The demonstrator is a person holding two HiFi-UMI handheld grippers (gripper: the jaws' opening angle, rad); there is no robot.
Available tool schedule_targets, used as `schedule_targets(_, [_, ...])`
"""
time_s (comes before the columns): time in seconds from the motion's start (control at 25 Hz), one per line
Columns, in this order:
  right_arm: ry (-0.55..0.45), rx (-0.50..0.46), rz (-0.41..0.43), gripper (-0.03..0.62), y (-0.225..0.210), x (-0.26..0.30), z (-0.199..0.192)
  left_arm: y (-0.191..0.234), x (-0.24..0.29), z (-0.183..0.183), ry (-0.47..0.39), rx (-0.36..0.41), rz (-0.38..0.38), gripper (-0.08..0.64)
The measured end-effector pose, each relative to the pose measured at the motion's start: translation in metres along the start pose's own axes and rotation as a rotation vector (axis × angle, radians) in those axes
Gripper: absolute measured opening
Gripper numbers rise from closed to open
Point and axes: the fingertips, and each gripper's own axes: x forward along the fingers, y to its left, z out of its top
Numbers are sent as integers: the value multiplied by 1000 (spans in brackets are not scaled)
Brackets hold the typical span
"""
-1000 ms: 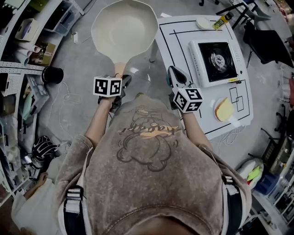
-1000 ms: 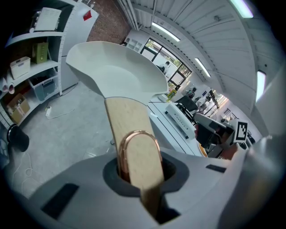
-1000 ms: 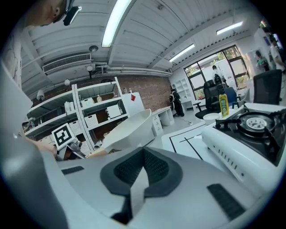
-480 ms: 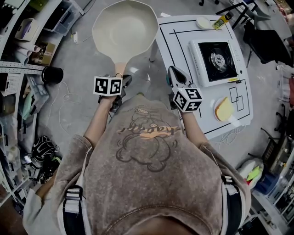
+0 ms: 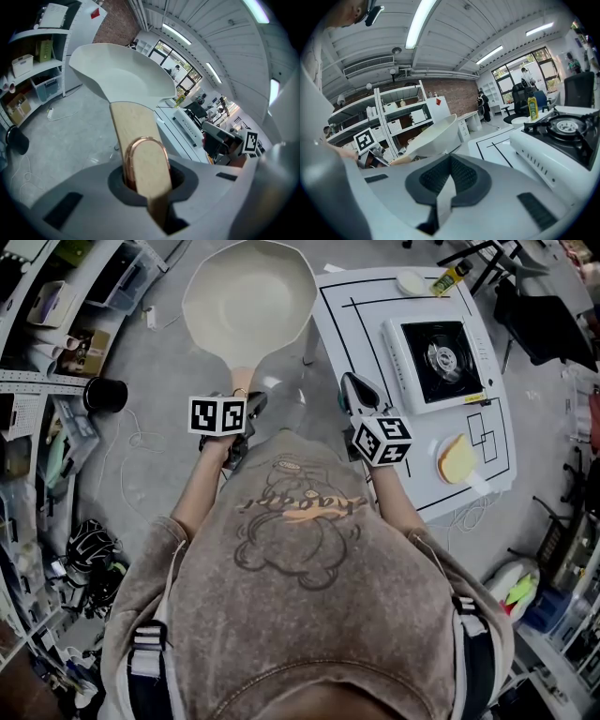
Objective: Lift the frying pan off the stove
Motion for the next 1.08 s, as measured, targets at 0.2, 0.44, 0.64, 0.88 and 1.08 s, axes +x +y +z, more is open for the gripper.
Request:
schedule_targets(0.2, [-2, 1, -5, -5, -3, -1, 0, -1, -1, 3, 1, 2, 0, 46])
schedule_targets(0.44, [-2, 6, -20, -5, -8, -1, 1, 0, -1, 4, 4, 6, 3, 44])
schedule_targets(0.64, [-3, 11, -30, -5, -14, -3, 0, 0, 0, 3, 9, 14, 7, 46])
schedule_targets(0.88, [-4, 15, -37, -5, -18, -3, 0, -2, 3, 6, 12, 18, 1, 46])
schedule_targets(1.08, [-4, 15, -43, -5, -21, -1, 1, -2, 4, 10, 9, 16, -4, 46])
